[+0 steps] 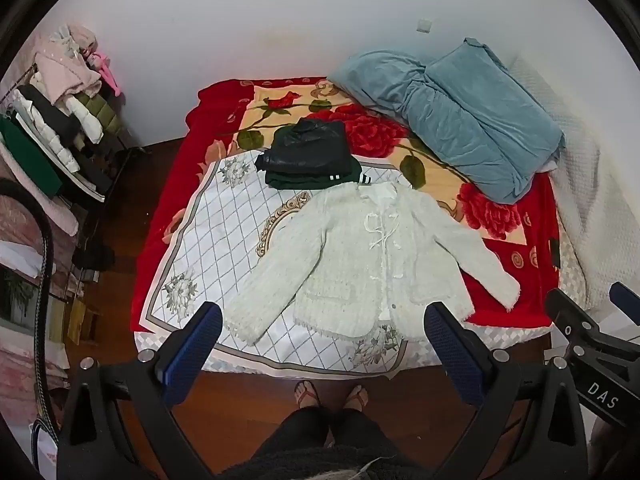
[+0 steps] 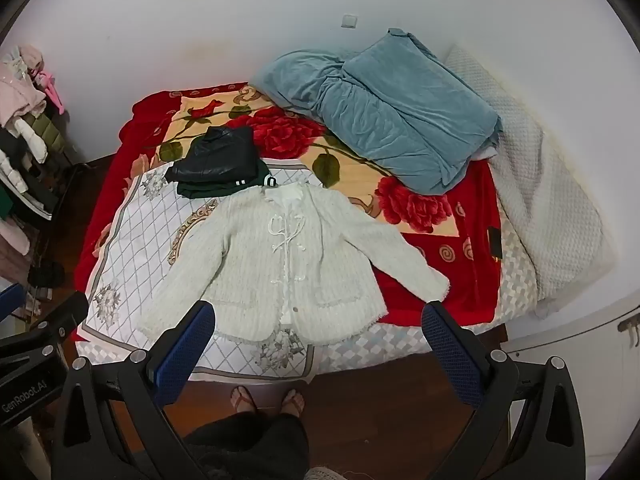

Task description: Fold large clothes

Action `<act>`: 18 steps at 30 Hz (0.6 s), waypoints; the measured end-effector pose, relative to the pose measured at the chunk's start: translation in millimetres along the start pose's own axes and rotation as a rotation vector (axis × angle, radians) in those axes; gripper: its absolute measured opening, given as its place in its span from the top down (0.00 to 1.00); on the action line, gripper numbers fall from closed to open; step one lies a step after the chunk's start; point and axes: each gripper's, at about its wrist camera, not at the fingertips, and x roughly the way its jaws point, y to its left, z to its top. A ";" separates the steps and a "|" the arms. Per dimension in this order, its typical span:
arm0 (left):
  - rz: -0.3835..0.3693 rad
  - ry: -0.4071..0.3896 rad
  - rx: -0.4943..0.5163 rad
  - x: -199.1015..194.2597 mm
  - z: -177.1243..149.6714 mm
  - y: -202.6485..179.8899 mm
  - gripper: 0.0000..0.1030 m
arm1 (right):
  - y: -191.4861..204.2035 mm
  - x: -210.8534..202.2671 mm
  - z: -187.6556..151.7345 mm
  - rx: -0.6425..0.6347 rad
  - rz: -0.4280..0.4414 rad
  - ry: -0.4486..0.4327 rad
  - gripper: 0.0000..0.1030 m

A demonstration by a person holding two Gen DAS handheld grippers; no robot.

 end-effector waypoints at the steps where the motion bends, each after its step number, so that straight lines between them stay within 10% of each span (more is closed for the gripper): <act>1: -0.003 0.001 0.001 0.4 0.2 0.0 0.00 | 0.2 -0.4 -0.1 0.000 -0.002 -0.005 0.00; 18: 0.001 -0.016 -0.004 -9.9 9.0 2.8 0.00 | 1.6 -7.3 3.0 -0.004 -0.003 -0.010 0.00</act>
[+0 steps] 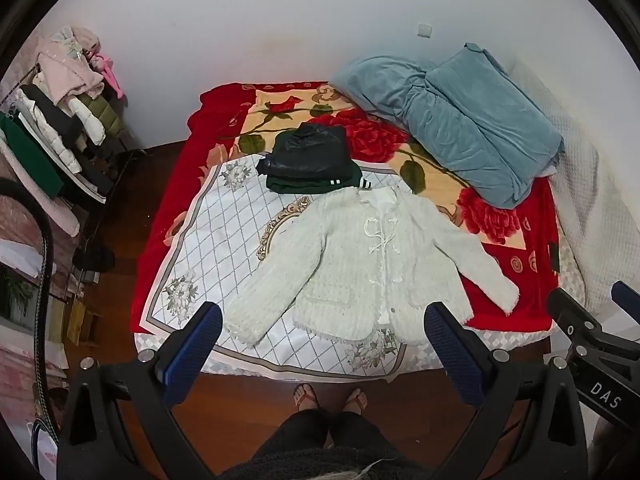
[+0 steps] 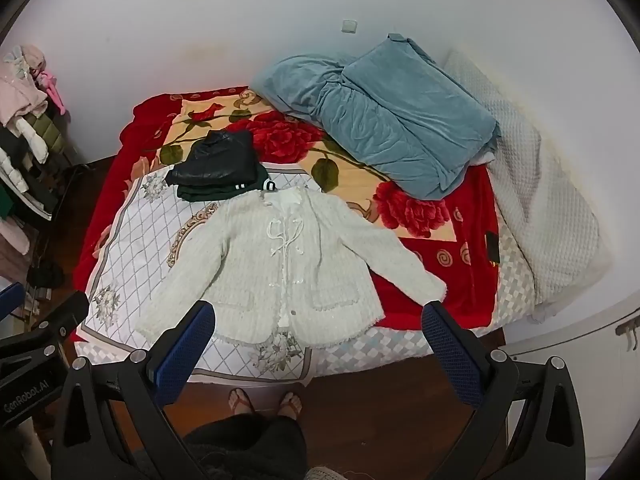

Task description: Fold large clothes

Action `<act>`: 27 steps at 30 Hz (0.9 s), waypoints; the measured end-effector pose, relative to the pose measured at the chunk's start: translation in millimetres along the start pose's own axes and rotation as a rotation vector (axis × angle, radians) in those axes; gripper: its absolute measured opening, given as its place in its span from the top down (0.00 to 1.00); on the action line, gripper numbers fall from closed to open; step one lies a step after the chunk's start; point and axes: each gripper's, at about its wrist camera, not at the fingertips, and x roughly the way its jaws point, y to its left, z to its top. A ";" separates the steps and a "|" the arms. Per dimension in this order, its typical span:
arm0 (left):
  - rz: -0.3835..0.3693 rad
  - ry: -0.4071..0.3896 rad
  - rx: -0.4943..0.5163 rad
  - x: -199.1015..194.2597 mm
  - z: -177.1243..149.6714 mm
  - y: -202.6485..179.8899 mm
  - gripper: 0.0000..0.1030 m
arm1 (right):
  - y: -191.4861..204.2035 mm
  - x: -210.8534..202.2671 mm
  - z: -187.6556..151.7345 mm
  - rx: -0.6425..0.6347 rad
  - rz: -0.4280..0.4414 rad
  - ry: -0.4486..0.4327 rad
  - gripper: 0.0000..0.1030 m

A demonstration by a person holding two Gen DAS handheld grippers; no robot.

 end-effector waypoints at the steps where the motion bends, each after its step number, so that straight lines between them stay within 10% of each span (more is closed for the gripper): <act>1: -0.001 0.000 -0.001 0.3 -0.2 0.1 0.00 | 0.1 -0.6 1.8 -0.002 0.002 -0.001 0.00; 27: -0.005 -0.006 -0.003 -3.9 2.6 -0.9 0.00 | 1.6 -6.9 3.8 -0.005 -0.004 -0.008 0.00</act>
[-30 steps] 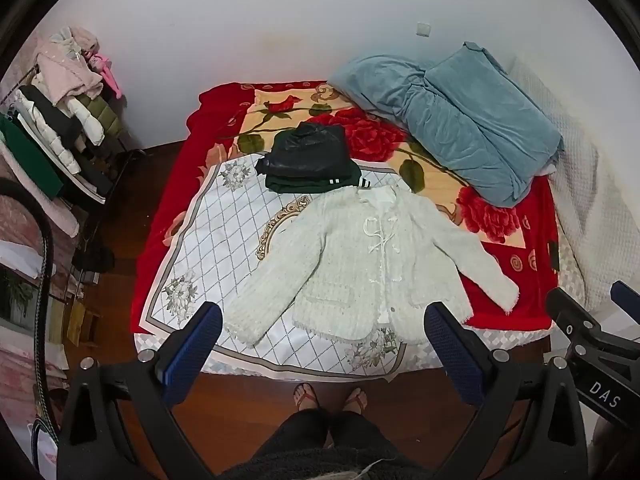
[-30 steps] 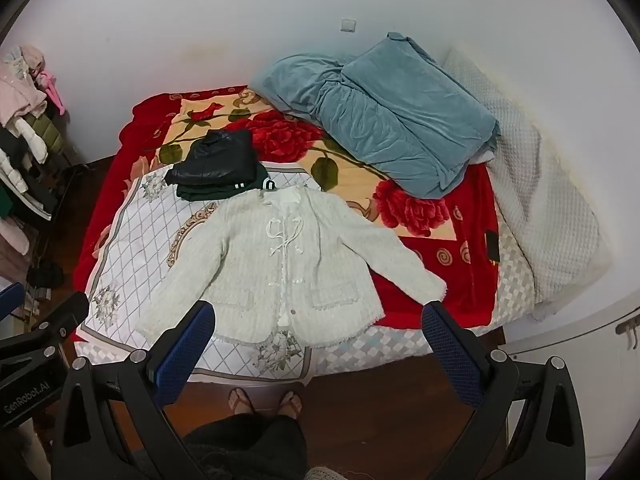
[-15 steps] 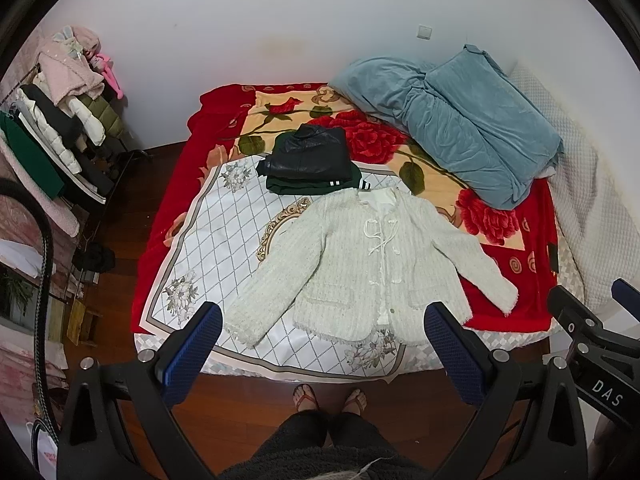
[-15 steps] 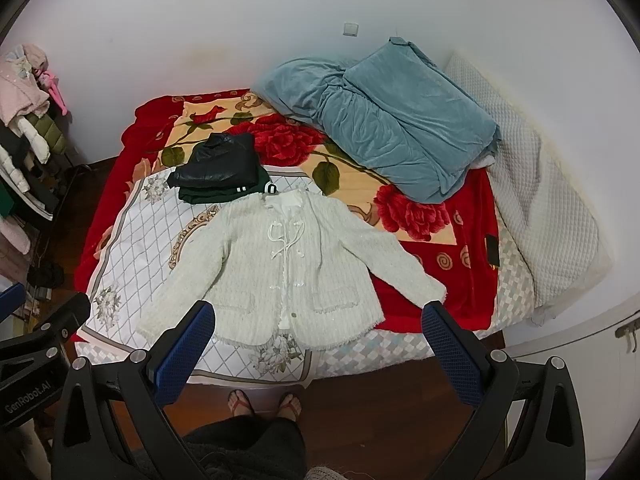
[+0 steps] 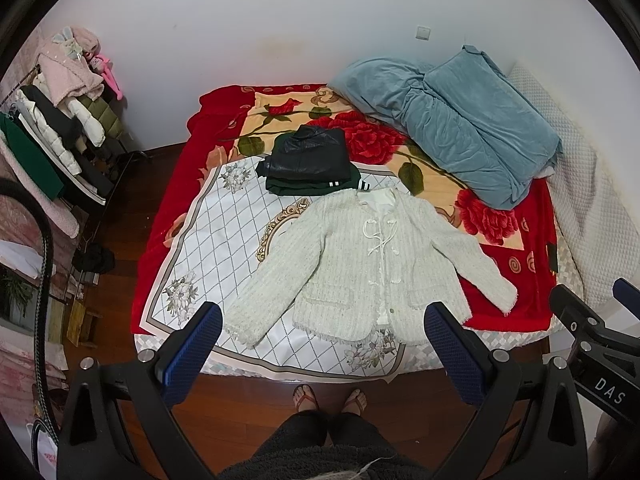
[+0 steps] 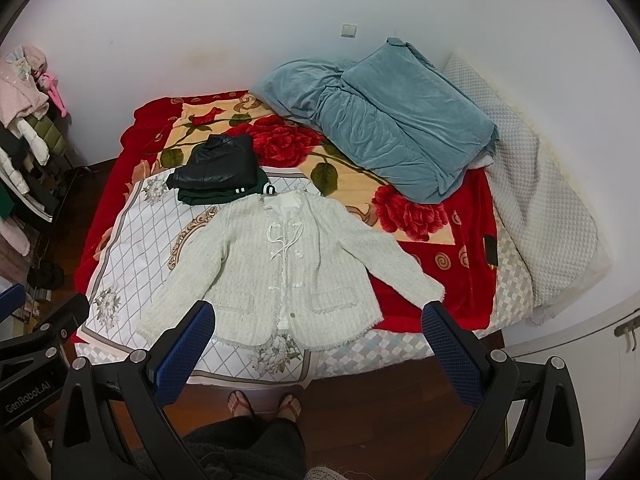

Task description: Fold large clothes

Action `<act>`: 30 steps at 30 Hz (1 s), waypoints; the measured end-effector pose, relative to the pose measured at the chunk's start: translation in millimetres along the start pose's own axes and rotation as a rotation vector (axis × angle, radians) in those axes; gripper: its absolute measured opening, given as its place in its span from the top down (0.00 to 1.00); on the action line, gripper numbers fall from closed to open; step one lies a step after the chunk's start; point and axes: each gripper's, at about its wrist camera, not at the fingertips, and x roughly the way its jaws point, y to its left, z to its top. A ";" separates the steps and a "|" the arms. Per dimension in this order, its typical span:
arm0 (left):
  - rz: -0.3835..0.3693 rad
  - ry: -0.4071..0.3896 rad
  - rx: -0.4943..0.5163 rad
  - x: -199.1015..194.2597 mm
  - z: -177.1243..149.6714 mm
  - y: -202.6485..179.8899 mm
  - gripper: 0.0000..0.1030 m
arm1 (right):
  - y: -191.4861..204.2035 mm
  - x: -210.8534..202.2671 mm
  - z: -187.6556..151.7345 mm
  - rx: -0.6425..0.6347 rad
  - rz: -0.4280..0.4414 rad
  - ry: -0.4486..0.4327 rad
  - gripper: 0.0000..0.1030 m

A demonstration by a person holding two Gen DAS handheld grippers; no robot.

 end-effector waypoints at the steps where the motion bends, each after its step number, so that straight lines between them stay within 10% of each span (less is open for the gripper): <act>1: 0.001 0.000 0.000 0.2 -0.1 -0.1 0.00 | -0.4 -0.2 0.2 0.000 0.002 0.001 0.00; 30: 0.000 -0.008 0.001 -3.0 3.1 -3.3 0.00 | -0.8 -3.4 1.6 0.002 0.003 -0.006 0.00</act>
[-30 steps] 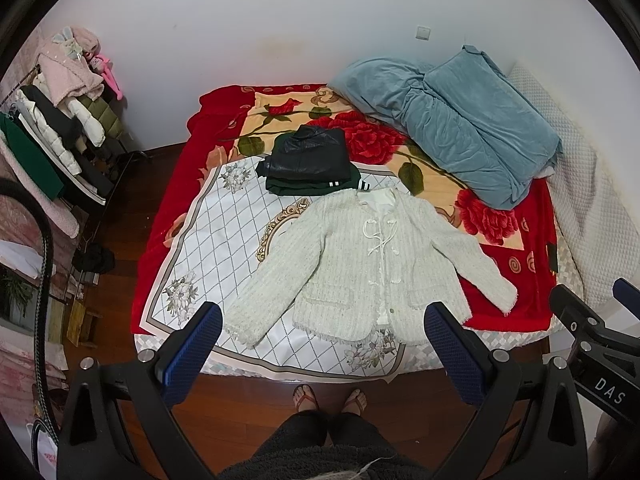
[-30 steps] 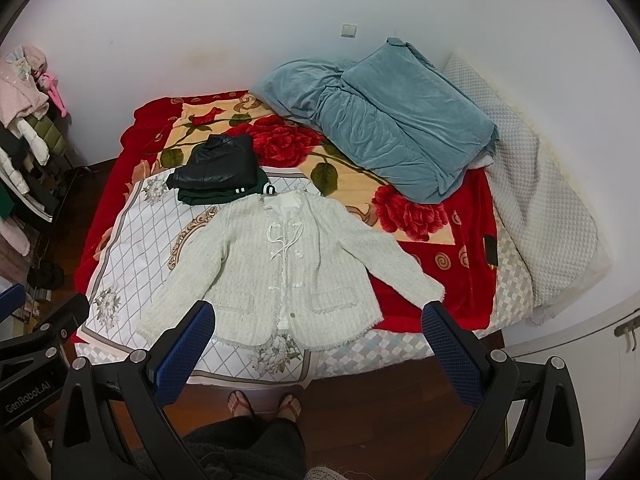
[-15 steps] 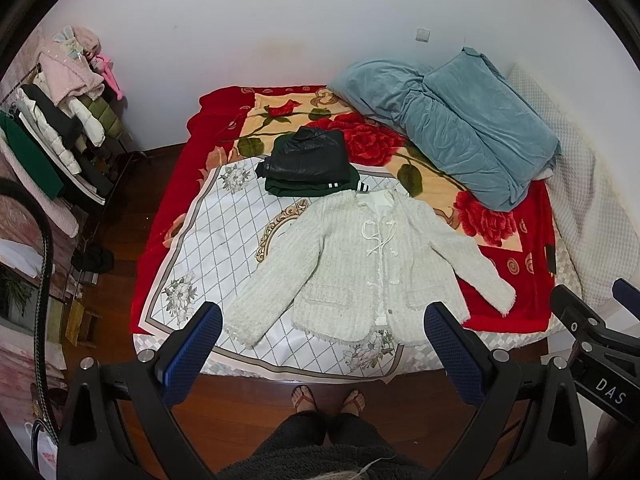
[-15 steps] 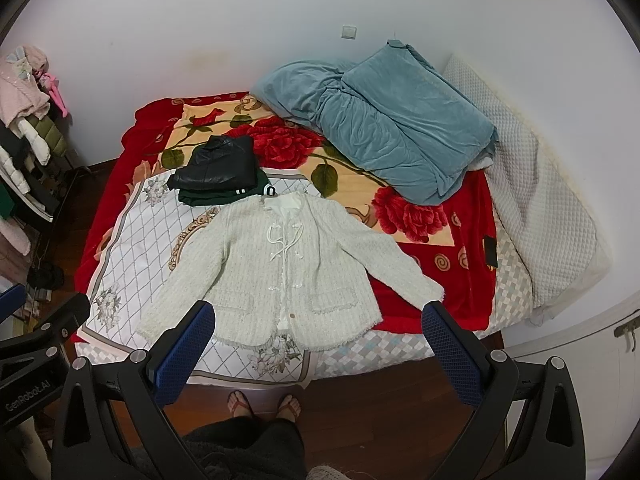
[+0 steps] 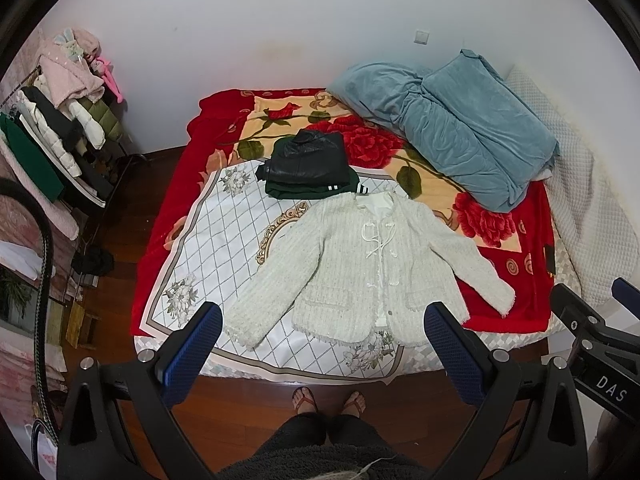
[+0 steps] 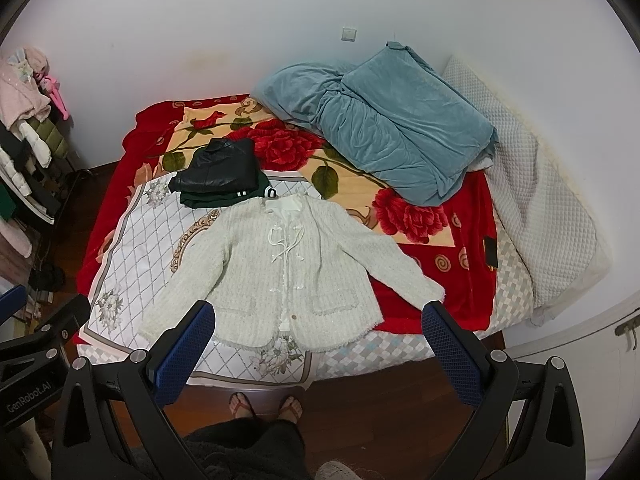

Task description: Fold large clothes

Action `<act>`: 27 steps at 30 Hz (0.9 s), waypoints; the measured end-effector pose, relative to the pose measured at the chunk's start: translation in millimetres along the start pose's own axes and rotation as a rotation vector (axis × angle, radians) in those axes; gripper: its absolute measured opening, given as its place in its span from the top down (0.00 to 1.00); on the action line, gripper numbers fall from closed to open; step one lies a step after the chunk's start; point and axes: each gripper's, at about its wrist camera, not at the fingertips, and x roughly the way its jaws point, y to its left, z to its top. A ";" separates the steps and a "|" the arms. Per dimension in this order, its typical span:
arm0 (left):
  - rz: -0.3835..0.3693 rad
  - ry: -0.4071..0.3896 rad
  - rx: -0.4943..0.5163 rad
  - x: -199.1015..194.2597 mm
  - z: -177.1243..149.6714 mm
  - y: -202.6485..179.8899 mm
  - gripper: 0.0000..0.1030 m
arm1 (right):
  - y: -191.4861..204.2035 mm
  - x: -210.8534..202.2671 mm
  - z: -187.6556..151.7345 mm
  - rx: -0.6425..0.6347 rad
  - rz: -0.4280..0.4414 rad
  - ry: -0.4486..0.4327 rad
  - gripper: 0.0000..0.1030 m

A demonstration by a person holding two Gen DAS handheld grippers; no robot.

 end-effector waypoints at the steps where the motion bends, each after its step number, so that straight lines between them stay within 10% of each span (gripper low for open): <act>1: -0.001 0.000 -0.001 -0.2 1.0 -0.4 0.00 | 0.2 0.1 -0.2 0.000 -0.001 0.000 0.00; 27: 0.004 -0.052 0.009 11.5 23.3 -1.4 0.00 | 8.3 -5.0 29.1 0.020 -0.007 0.019 0.00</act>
